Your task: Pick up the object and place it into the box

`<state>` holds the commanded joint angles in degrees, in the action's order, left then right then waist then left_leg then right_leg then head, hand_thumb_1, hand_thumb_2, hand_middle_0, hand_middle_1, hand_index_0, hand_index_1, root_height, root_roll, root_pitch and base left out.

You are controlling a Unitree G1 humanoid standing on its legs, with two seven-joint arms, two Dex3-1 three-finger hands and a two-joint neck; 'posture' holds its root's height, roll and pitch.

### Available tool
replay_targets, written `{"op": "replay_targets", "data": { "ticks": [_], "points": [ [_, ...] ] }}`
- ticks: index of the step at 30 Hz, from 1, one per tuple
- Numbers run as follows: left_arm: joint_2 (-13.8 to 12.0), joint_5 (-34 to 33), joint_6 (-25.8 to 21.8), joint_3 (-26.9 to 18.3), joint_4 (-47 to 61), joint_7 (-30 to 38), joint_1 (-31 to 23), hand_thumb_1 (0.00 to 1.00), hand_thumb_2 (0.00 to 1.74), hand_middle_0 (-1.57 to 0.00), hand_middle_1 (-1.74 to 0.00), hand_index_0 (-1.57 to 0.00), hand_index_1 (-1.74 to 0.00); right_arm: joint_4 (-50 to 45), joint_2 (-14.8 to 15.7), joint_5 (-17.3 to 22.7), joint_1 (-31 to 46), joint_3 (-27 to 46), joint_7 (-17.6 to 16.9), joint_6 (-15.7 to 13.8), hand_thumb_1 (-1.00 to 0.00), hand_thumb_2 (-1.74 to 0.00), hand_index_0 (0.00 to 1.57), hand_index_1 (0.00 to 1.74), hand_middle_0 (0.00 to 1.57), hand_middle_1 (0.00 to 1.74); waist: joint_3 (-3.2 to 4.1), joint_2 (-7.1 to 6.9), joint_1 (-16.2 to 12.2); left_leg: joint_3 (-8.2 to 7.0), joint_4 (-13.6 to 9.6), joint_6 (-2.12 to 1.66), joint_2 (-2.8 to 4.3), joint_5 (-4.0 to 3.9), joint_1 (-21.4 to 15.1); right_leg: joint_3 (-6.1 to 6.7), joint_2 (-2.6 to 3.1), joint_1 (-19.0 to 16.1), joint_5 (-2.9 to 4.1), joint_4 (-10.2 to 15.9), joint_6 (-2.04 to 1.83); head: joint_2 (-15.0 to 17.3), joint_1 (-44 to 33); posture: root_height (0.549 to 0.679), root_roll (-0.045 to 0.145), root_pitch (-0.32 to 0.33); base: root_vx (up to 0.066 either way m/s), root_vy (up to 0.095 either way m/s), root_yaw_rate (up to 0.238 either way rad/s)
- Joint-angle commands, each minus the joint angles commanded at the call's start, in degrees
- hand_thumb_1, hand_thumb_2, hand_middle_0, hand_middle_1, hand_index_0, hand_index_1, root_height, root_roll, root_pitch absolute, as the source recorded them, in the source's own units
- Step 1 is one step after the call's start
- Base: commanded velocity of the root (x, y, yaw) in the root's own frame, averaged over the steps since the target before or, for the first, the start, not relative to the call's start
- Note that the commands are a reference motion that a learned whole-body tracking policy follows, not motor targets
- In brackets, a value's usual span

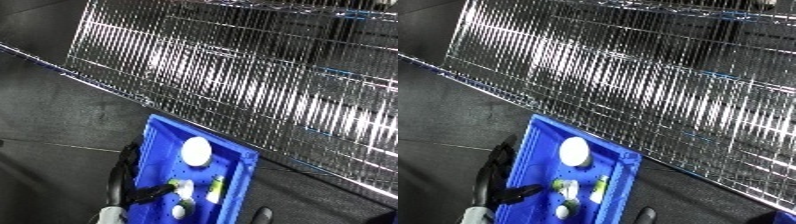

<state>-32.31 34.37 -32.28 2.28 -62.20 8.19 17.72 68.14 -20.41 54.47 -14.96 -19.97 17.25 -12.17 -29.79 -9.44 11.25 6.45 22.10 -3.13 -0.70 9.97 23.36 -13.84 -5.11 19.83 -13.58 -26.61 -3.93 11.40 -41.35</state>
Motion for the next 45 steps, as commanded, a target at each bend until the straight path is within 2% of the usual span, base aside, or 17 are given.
{"op": "replay_targets", "data": {
  "ticks": [8, 14, 18, 23, 26, 31, 36, 41, 45],
  "points": [
    [0.2, 1.2, 2.4, 0.5, -1.4, -2.8, 0.2, 0.00, 0.00, 0.00, 0.00, 0.00, 0.00, -0.3, 0.2, -0.2, -0.3, 0.0, -0.2, 0.0, 0.00, 0.00, 0.00, 0.00, 0.00, 0.00, 0.00, 0.42, -0.4, -0.35, 1.3, 0.39, -0.34, 0.85, 0.3, 0.41, -0.02, 0.3, -0.10, -0.7, -0.04, 0.0, 1.3, 0.662, 0.022, 0.118, -0.007, 0.003, -0.040],
    [0.8, 2.5, 3.4, 1.4, -2.0, -6.0, 0.1, 0.00, 0.00, 0.00, 0.00, 0.00, 0.00, -0.8, 0.3, -0.5, -0.4, 0.3, -0.5, 0.1, 0.00, 0.00, 0.00, 0.00, 0.00, 0.00, 0.00, 0.70, -1.1, -0.90, 2.0, 0.59, -0.24, 1.43, 0.1, 0.77, -0.01, 0.4, -0.14, -0.9, -0.22, -1.0, 4.6, 0.661, 0.019, 0.114, -0.016, -0.009, -0.079],
    [1.7, 4.4, 6.4, 3.2, -1.4, -10.6, -0.1, 0.00, 0.00, 0.00, 0.00, 0.00, 0.00, -1.1, 0.0, 0.4, -0.8, 0.9, -0.2, 1.0, 0.00, 0.00, 0.00, 0.00, 0.00, 0.00, 0.00, 1.20, -1.8, -1.45, 2.7, 0.70, -0.16, 1.82, -0.1, 1.11, 0.04, 0.5, 0.09, -0.9, -0.38, -2.4, 10.0, 0.661, 0.019, 0.110, -0.043, 0.010, -0.151],
    [3.0, 5.3, 11.0, 6.2, -1.1, -15.7, 0.0, 0.00, 0.00, 0.00, 0.00, 0.00, 0.00, -1.0, -1.1, 0.1, -3.2, 1.9, -0.8, 2.7, 0.00, 0.00, 0.00, 0.00, 0.00, 0.00, 0.00, 2.55, -3.0, -2.71, 3.8, 0.71, 0.06, 2.00, 0.0, 1.81, -0.04, 0.8, 0.74, -0.7, -0.50, -2.9, 16.5, 0.661, 0.021, 0.106, -0.057, 0.053, -0.188],
    [3.3, 4.4, 13.0, 8.0, -0.9, -16.9, 0.5, 0.00, 0.00, 0.00, 0.00, 0.00, 0.00, -1.1, -1.9, -0.6, -4.7, 2.2, -1.3, 3.5, 0.00, 0.00, 0.00, 0.00, 0.00, 0.00, 0.00, 3.33, -3.5, -3.26, 4.4, 0.68, 0.17, 2.00, 0.1, 2.32, -0.08, 1.1, 1.11, -0.9, -0.57, -2.2, 21.6, 0.661, 0.021, 0.104, -0.036, 0.030, -0.148],
    [3.9, 4.7, 15.3, 10.1, -0.1, -17.1, 0.8, 0.00, 0.00, 0.00, 0.00, 0.00, 0.00, -1.5, -3.3, -1.5, -7.0, 2.6, -2.4, 4.9, 0.00, 0.00, 0.00, 0.00, 0.00, 0.00, 0.00, 4.93, -4.4, -3.82, 5.0, 0.71, -0.14, 1.92, 0.3, 3.37, -0.06, 2.1, 1.60, -1.3, -0.54, -2.3, 30.1, 0.660, 0.025, 0.102, -0.030, 0.040, -0.118],
    [5.0, 4.0, 15.7, 11.3, 0.4, -16.4, 0.2, 0.00, 0.00, 0.00, 0.00, 0.00, 0.00, -2.3, -4.2, -2.3, -7.7, 3.0, -2.4, 4.5, 0.00, 0.00, 0.00, 0.00, 0.00, 0.00, 0.00, 6.55, -5.2, -4.35, 4.3, 0.73, -0.17, 1.23, 0.4, 4.03, -0.09, 3.2, 2.38, -1.3, -0.73, -4.0, 42.0, 0.659, 0.027, 0.108, -0.026, 0.027, -0.074],
    [5.7, 2.7, 16.4, 12.3, 1.7, -15.2, -0.4, 0.00, 0.00, 0.00, 0.00, 0.00, 0.00, -4.7, -5.3, -3.0, -8.5, 2.7, -0.1, 2.2, 0.00, 0.00, 0.00, 0.00, 0.00, 0.00, 0.00, 7.64, -6.0, -4.90, 3.0, 0.72, -0.05, 0.36, 0.2, 4.19, -0.04, 4.3, 2.58, -1.8, -0.81, -5.2, 53.0, 0.658, 0.026, 0.116, -0.033, 0.010, -0.084],
    [5.8, 1.7, 17.5, 12.8, 3.1, -14.0, -1.7, 0.00, 0.00, 0.00, 0.00, 0.00, 0.00, -9.1, -7.2, -2.7, -8.1, 2.0, 2.8, 2.3, 0.00, 0.00, 0.00, 0.00, 0.00, 0.00, 0.00, 8.07, -6.9, -5.22, 3.1, 0.66, 0.07, 0.38, 0.0, 4.42, -0.21, 4.8, 2.47, -2.7, -0.69, -4.8, 58.7, 0.657, 0.027, 0.112, -0.016, 0.015, -0.212]
  ]
}}
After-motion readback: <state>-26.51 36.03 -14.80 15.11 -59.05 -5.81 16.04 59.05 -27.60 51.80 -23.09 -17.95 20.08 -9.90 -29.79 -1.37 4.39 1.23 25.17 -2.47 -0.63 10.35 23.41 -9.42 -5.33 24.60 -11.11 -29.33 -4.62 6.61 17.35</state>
